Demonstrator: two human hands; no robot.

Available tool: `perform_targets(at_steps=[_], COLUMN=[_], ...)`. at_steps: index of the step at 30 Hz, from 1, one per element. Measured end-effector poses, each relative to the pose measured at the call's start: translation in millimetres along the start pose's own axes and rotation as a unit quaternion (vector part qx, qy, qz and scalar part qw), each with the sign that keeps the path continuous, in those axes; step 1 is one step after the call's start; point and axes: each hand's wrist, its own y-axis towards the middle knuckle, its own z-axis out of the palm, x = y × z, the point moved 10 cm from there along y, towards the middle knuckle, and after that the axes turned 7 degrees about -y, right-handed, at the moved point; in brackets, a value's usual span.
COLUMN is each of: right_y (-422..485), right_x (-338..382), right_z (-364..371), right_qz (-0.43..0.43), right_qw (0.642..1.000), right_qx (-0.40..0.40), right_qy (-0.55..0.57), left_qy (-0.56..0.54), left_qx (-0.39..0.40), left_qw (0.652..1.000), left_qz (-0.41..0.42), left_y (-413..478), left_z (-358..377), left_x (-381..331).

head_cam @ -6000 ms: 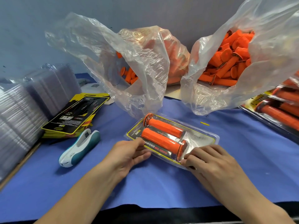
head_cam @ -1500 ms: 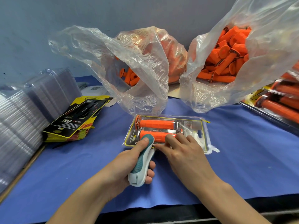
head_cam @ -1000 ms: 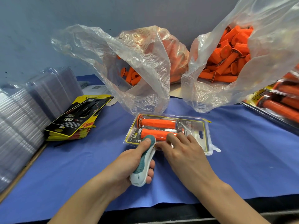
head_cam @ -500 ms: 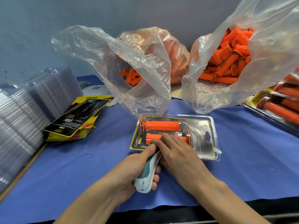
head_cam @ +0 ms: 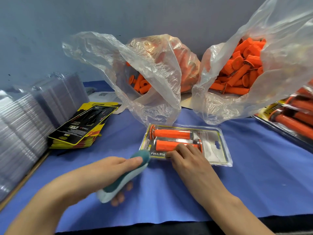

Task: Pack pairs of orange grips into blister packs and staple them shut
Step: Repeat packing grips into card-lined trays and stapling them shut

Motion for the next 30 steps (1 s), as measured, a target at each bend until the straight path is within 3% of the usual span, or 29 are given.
perform_targets(at_steps=[3, 5, 8, 10, 11, 12, 14, 15, 17, 21, 26, 30], right_y=[-0.7, -0.4, 0.9, 1.3, 1.5, 1.2, 0.9, 0.6, -1.3, -5.4, -5.7, -5.3], right_x=[-2.7, -3.5, -5.1, -5.6, -5.8, -5.7, -5.2, -4.9, -2.6, -1.5, 21.8, 37.7], right_z=[7.1, 7.9, 3.9, -0.5, -3.1, -5.9, -12.3, -15.0, -18.4, -19.3, -20.1, -20.9], right_qz=[0.008, 0.010, 0.009, 0.003, -0.002, -0.007, -0.017, -0.022, -0.042, -0.072, -0.108, -0.142], right_qw=[1.000, 1.000, 0.999, 0.999, 0.998, 0.998, 0.996, 0.996, 0.996, 0.995, 0.994, 0.989], right_qx=[0.010, 0.005, -0.009, -0.021, -0.027, -0.032, -0.038, -0.039, -0.034, -0.009, -0.012, -0.018], right_qy=[0.003, 0.014, 0.035, 0.049, 0.056, 0.062, 0.074, 0.077, 0.078, 0.061, 0.024, 0.031], left_qy=[0.073, 0.219, 0.355, 0.394, 0.362, 0.287, 0.086, -0.004, -0.112, -0.208, -0.280, -0.274], left_qx=[-0.175, -0.307, -0.394, -0.454, -0.480, -0.478, -0.381, -0.303, -0.171, -0.098, -0.017, -0.031], left_qw=[0.982, 0.926, 0.847, 0.798, 0.791, 0.809, 0.886, 0.922, 0.961, 0.968, 0.957, 0.958], left_qz=[0.001, -0.024, -0.035, 0.038, 0.112, 0.183, 0.250, 0.241, 0.188, 0.105, 0.074, 0.081], left_y=[5.1, 6.8, 4.6, -2.7, -5.8, -7.9, 3.8, 16.7, 36.5, 47.9, 41.1, 39.4], left_z=[-68.8, -101.4, -110.6, -107.5, -102.8, -95.6, -73.2, -54.5, -14.9, 13.0, 44.2, 46.8], left_x=[17.2, 24.1, 14.9, -11.7, -26.3, -37.5, -48.1, -47.2, -40.4, -28.3, -23.9, -25.0])
